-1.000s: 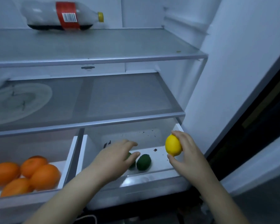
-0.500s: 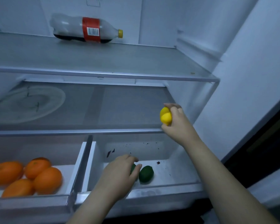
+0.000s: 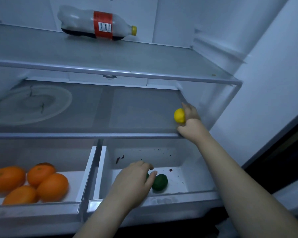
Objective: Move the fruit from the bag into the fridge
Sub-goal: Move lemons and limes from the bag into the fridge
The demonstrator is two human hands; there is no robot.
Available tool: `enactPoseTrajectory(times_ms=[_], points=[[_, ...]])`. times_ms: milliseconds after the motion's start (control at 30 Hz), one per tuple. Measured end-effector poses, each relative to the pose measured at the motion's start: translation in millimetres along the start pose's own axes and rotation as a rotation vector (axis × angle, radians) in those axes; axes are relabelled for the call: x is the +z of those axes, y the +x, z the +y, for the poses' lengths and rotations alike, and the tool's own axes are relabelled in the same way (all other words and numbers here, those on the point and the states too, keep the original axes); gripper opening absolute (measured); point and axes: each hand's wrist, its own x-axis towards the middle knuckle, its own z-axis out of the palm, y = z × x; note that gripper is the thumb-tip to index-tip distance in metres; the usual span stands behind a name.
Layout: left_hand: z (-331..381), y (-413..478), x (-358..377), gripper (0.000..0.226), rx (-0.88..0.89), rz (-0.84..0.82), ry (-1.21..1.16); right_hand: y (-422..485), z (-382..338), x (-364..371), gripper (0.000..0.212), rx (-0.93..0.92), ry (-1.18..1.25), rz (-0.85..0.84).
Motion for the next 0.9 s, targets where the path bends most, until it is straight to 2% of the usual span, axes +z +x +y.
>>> enactPoseTrajectory(times_ms=[167,233,400,467,533,633,700,833,900], points=[[-2,-1,-2,0.037,0.000,0.039,-0.012,-70,-25,-15,0.067,-0.094,0.113,0.258],[1,-1,-3,0.037,0.015,0.056,-0.009,-106,-31,-9,0.063,-0.142,0.158,0.291],[4,-5,-2,0.037,0.047,0.141,0.077,-164,-23,22,0.057,-0.159,0.152,0.141],[3,-8,0,0.044,0.062,0.176,0.109,-178,-18,33,0.049,-0.137,0.097,0.071],[0,-11,5,0.047,0.061,0.222,0.134,-187,-17,41,0.042,-0.144,-0.024,0.073],[3,-20,7,0.039,0.007,0.259,0.164,-189,-18,44,0.039,-0.177,-0.068,0.109],[8,-31,8,0.034,-0.086,0.218,0.178,-189,-18,41,0.036,-0.154,-0.086,0.071],[14,-73,16,0.057,-0.173,0.157,0.365,-204,-19,32,0.040,-0.204,-0.191,-0.007],[21,-100,16,0.054,-0.220,0.147,0.388,-220,-17,31,0.041,-0.235,-0.247,-0.023]])
